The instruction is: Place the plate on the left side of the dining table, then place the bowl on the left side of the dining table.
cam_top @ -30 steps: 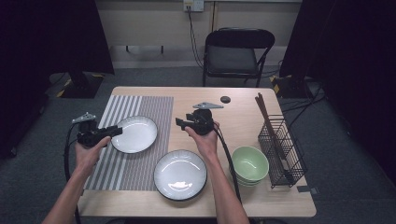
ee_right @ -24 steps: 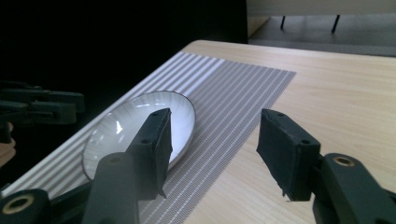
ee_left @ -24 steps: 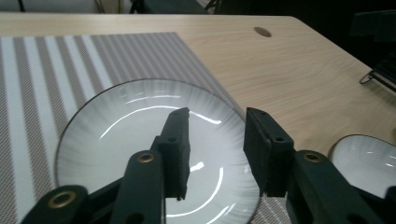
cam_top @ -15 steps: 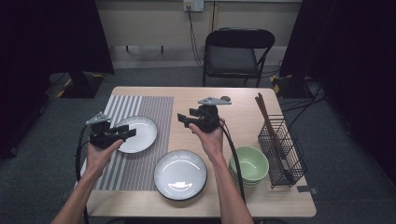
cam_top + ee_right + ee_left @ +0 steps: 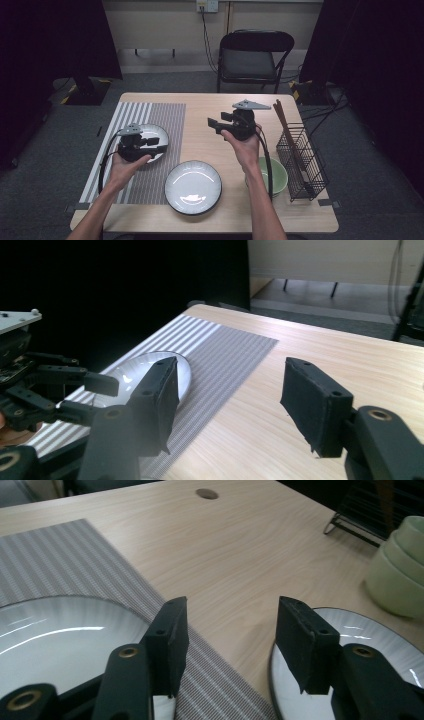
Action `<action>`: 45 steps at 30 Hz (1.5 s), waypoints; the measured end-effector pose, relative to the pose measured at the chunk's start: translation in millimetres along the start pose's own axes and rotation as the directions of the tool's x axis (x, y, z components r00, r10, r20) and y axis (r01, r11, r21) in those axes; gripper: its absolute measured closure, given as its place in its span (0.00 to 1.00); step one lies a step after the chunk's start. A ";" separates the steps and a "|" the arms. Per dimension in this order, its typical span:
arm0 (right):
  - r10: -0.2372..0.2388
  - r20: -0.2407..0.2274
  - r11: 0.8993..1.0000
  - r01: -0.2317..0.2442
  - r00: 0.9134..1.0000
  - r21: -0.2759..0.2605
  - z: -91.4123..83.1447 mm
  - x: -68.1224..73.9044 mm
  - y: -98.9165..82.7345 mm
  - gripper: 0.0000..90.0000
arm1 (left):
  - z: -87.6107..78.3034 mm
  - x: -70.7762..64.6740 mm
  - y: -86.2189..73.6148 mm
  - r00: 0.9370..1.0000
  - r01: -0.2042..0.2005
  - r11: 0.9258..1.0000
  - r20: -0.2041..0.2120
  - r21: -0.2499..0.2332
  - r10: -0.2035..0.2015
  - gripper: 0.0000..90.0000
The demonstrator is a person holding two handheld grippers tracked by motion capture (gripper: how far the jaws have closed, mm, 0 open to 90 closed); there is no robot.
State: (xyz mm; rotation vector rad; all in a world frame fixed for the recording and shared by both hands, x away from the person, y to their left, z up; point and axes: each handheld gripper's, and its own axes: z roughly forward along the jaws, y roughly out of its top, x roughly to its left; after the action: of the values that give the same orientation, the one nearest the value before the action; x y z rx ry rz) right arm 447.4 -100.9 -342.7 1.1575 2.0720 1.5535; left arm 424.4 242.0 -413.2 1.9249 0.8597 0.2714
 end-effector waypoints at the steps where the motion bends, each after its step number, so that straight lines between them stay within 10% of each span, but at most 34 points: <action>1: -0.005 0.003 1.000 0.005 1.000 -0.005 -4.6 -0.6 0.2 0.44 | 4.0 -2.4 0.8 1.000 -0.001 1.000 0.009 0.005 0.001 0.52; 18: 0.009 0.112 1.000 -0.007 0.994 -0.017 -64.6 -32.1 -7.0 0.42 | 39.8 -47.1 17.5 0.992 -0.029 1.000 0.120 -0.009 0.030 0.51; 45: 0.046 0.196 0.999 -0.042 0.980 -0.025 -126.6 -66.2 -36.0 0.41 | 72.9 -115.3 44.6 0.956 -0.116 0.992 0.264 -0.048 0.125 0.60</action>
State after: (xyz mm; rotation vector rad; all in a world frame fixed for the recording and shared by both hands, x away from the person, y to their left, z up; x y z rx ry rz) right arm 391.0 -237.0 -343.1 1.3007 1.9101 1.4135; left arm 398.9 102.3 -392.7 1.9330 0.5577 0.0931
